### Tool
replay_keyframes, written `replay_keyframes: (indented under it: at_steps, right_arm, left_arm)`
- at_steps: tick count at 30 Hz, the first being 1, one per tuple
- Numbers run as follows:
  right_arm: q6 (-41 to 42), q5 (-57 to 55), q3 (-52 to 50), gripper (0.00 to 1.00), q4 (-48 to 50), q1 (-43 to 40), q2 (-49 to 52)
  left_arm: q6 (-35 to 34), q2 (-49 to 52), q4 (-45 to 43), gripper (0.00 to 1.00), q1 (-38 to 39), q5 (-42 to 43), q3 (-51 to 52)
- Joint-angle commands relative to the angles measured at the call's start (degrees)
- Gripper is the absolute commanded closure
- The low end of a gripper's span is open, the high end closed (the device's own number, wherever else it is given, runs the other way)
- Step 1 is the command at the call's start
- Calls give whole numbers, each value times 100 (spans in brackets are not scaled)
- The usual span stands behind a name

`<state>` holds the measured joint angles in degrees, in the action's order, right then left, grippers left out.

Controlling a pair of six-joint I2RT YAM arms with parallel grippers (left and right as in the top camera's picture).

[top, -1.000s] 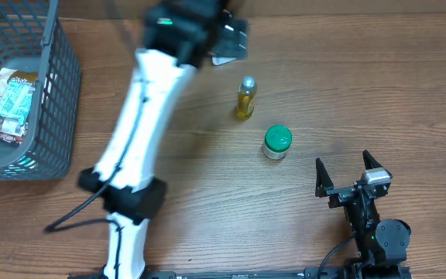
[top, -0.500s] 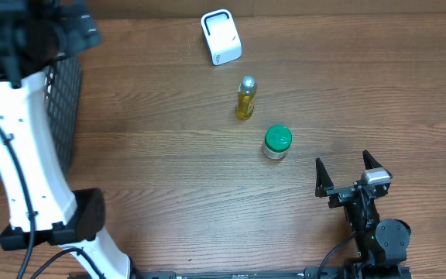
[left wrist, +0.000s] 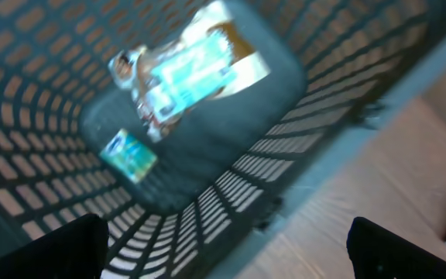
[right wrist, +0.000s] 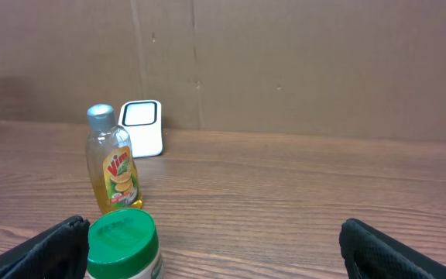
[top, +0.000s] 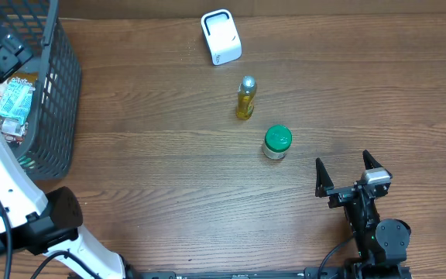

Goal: Scan the item barcode

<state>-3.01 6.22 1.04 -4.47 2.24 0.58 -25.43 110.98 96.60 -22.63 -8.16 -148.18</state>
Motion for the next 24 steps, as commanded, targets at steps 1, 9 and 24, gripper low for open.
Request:
replay_keyframes:
  at_steps: [1,9,24]
  right_arm:
    - [-9,33,-59,0,24,-7,-42]
    - [-7,33,-59,0,26,-7,-39]
    - [-7,33,-59,0,24,-7,-42]
  left_arm:
    - [-249,127,-7,0,-262,70,498]
    - [-503,127,-251,0,-704,72,1580]
    - [-505,127,-728,0,-811,70,2697]
